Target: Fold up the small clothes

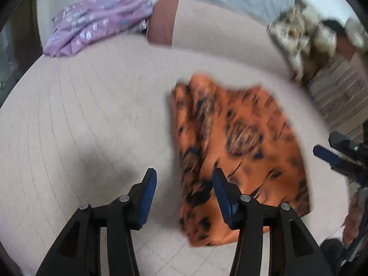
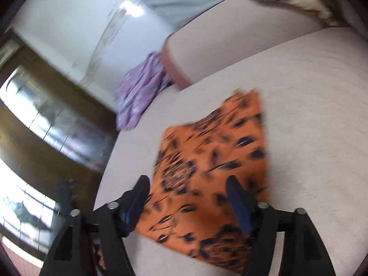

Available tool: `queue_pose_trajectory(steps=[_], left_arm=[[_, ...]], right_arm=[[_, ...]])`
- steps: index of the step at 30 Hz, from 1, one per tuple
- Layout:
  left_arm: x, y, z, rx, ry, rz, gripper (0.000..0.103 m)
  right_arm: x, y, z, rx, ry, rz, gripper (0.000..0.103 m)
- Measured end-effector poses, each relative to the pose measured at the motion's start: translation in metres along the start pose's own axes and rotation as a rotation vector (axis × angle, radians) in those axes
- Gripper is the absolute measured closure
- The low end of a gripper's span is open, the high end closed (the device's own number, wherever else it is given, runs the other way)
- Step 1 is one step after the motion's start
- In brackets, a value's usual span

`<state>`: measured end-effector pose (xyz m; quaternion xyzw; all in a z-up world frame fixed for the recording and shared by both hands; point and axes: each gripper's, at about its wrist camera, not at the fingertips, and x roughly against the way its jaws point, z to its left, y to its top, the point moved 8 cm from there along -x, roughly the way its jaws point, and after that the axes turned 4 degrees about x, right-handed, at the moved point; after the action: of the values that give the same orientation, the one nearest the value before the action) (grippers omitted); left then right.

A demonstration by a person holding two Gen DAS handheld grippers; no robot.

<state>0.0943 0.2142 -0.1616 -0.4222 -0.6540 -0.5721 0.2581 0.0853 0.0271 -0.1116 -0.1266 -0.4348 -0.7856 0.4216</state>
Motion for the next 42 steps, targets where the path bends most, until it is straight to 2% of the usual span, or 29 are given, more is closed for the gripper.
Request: queue_pose_trajectory(steps=[1,3,4,5,7,9,10,11,12,14,16,18,20,23,27,29,32,42], left_arm=[[-0.013,-0.006,0.005,-0.002,0.035,0.036,0.05],[-0.015,-0.011,0.013,0.037,0.028,0.059,0.049],[-0.008,-0.01,0.014,0.05,0.013,0.043,0.049],[0.002,-0.008,0.015,0.052,-0.002,0.011,0.049],[0.018,-0.005,0.016,0.026,0.01,-0.043,0.048],[0.015,-0.011,0.014,0.012,-0.002,-0.027,0.048],[0.005,-0.019,0.017,-0.001,0.017,0.007,0.048],[-0.006,-0.023,0.021,-0.005,0.048,0.034,0.045],[-0.011,-0.026,0.026,0.018,0.045,0.046,0.045],[-0.003,-0.024,0.028,0.042,0.035,0.045,0.045],[0.014,-0.018,0.028,0.001,0.046,-0.002,0.042],[0.032,-0.011,0.03,-0.029,0.1,-0.057,0.031],[0.049,-0.009,0.032,-0.031,0.107,-0.09,0.023],[0.067,-0.011,0.029,-0.029,0.096,-0.117,0.022],[0.076,-0.018,0.017,-0.034,0.124,-0.141,0.021],[0.082,-0.02,0.015,-0.038,0.142,-0.152,0.015],[0.091,-0.021,0.01,-0.032,0.158,-0.177,0.014],[0.113,-0.019,-0.005,-0.052,0.184,-0.195,0.014]], right_arm=[[-0.014,-0.01,-0.004,-0.006,0.002,0.048,0.028],[-0.049,-0.038,-0.03,-0.087,-0.034,0.191,0.028],[-0.049,-0.041,-0.034,-0.09,-0.033,0.183,0.028],[-0.038,-0.036,-0.03,-0.068,-0.039,0.133,0.028],[-0.019,-0.026,-0.015,-0.041,-0.012,0.094,0.027],[-0.009,-0.021,-0.003,-0.002,-0.011,0.072,0.027],[-0.007,-0.022,0.001,0.01,-0.006,0.067,0.025],[-0.008,-0.026,0.003,0.003,0.005,0.071,0.02],[-0.02,-0.034,-0.002,-0.014,0.003,0.101,0.018],[-0.049,-0.058,-0.023,-0.037,-0.065,0.226,0.019],[-0.037,-0.053,-0.013,0.003,-0.07,0.164,0.019],[-0.021,-0.042,0.003,0.038,-0.071,0.12,0.019],[-0.002,-0.031,0.014,0.104,-0.15,0.062,0.018],[0.019,-0.03,0.023,0.15,-0.209,0.018,0.018],[0.028,-0.044,0.027,0.21,-0.332,0.011,0.017],[0.038,-0.058,0.025,0.225,-0.388,0.018,0.015],[0.039,-0.064,0.022,0.234,-0.473,0.036,0.014],[0.063,-0.074,0.037,0.321,-0.56,0.009,0.012]])
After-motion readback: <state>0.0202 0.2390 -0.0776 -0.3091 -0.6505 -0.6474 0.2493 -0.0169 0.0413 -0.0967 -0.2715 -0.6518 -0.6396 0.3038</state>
